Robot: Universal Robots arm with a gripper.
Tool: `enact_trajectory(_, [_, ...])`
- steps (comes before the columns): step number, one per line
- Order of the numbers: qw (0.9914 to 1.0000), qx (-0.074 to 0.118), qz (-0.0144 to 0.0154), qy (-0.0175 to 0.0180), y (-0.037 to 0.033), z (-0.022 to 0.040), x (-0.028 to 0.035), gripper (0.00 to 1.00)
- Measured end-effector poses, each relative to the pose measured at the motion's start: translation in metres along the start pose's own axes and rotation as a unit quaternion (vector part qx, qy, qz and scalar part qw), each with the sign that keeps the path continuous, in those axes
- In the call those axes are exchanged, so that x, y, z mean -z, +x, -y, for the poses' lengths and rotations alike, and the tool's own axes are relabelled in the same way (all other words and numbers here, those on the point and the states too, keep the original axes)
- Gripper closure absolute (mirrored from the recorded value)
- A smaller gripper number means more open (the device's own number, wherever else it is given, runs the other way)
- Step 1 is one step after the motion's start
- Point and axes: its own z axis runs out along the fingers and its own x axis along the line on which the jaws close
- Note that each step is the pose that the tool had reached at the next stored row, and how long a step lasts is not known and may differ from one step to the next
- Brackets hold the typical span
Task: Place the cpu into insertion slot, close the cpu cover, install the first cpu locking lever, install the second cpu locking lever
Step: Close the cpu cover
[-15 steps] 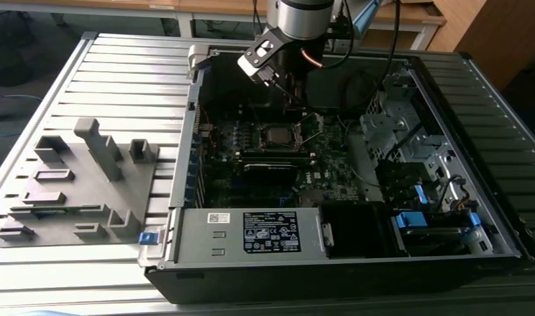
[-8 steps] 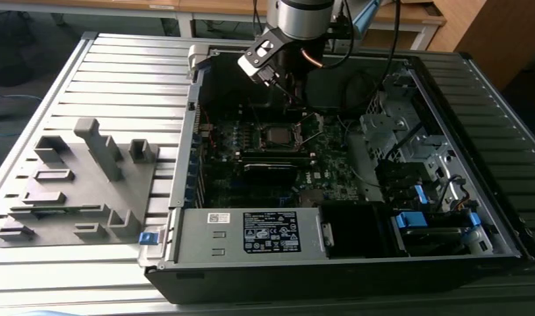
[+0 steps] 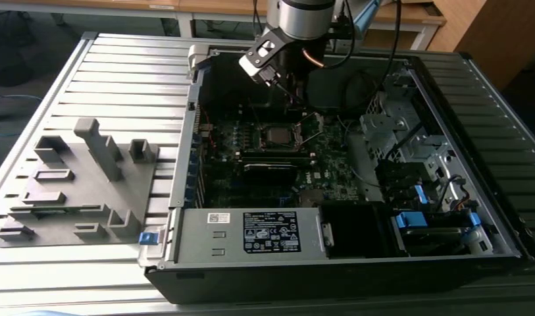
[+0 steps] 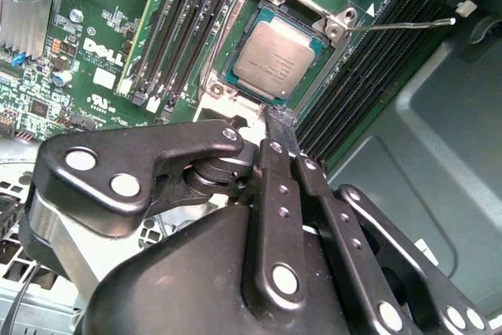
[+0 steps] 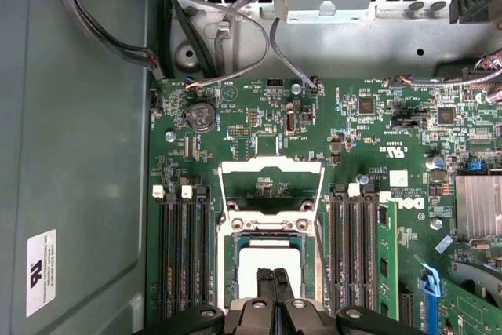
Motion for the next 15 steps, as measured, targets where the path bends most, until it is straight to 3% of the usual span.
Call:
enact_trajectory(9, [1.00000, 0.000, 0.0000, 0.0000, 0.0002, -0.0102, -0.0008, 0.89])
enact_trajectory(15, [1.00000, 0.000, 0.0000, 0.0000, 0.0002, -0.0117, -0.0009, 0.89])
